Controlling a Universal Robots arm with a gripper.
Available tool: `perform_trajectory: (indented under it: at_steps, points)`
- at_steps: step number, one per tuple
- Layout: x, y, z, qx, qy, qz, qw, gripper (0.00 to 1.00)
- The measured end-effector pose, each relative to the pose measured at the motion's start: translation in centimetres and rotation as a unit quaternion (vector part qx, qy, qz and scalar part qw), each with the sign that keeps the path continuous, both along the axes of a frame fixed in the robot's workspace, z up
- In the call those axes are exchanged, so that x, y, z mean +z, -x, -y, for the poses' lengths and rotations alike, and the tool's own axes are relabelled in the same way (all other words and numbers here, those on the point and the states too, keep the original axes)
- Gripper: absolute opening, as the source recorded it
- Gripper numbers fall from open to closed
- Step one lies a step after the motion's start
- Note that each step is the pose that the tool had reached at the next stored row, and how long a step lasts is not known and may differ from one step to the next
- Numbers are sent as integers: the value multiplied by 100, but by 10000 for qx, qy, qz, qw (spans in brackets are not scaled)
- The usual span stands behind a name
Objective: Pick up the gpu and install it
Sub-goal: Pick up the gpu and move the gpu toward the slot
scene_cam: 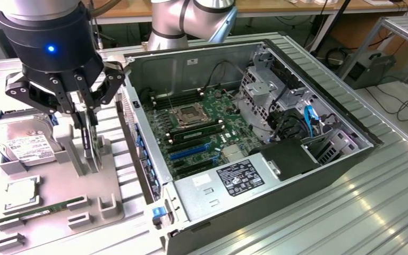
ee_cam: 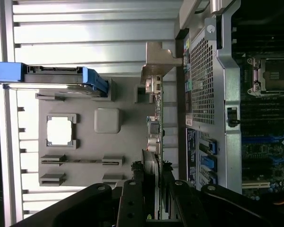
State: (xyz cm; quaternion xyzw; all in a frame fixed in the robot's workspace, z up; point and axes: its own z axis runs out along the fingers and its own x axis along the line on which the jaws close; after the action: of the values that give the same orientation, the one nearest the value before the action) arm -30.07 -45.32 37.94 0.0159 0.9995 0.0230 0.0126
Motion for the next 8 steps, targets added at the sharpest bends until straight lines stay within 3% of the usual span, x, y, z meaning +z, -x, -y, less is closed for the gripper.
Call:
perform_trajectory:
  at_steps: [8]
  points:
    - [63, 0, 0, 0, 0, 0, 10000, 26]
